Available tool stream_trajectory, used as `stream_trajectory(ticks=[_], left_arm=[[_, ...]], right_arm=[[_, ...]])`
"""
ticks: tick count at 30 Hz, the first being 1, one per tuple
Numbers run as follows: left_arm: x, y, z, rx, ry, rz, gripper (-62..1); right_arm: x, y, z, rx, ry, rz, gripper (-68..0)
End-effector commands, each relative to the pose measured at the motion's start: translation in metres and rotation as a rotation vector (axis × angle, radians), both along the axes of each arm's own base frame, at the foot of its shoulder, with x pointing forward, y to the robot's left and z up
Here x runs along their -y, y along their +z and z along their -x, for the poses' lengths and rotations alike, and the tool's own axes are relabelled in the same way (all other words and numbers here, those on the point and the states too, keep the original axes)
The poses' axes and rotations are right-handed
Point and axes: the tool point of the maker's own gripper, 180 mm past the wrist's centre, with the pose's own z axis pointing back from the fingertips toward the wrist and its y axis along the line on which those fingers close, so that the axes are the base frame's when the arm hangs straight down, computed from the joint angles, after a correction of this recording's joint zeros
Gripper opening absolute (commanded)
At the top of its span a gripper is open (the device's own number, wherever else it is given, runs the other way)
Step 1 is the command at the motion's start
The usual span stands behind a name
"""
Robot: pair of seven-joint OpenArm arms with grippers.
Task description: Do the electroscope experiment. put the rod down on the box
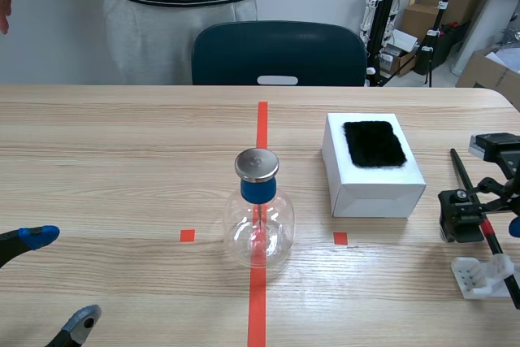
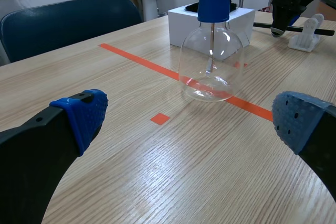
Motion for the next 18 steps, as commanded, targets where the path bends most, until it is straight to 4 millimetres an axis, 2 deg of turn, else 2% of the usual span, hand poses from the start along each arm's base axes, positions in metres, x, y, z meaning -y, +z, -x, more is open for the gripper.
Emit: stream_trajectory(ticks=[1, 9, 12, 18], left_arm=[[-0.003, 0.014, -0.002, 0.053, 0.005, 0.039, 1.4], [-0.003, 0.014, -0.002, 0.053, 0.005, 0.039, 1.4], [-0.003, 0.014, -0.002, 0.053, 0.005, 0.039, 1.4], [-0.003, 0.014, -0.002, 0.053, 0.005, 0.039, 1.4]], right_arm=[[0.008, 0.012, -0.010, 0.032, -0.008, 0.012, -7.8], [0.014, 0.017, -0.011, 0.042, -0.019, 0.004, -7.8], [0.016, 0.029, -0.012, 0.047, -0.022, -0.014, -7.8], [0.018, 0.066, -0.025, 0.105, 0.052, 0.032, -7.8]])
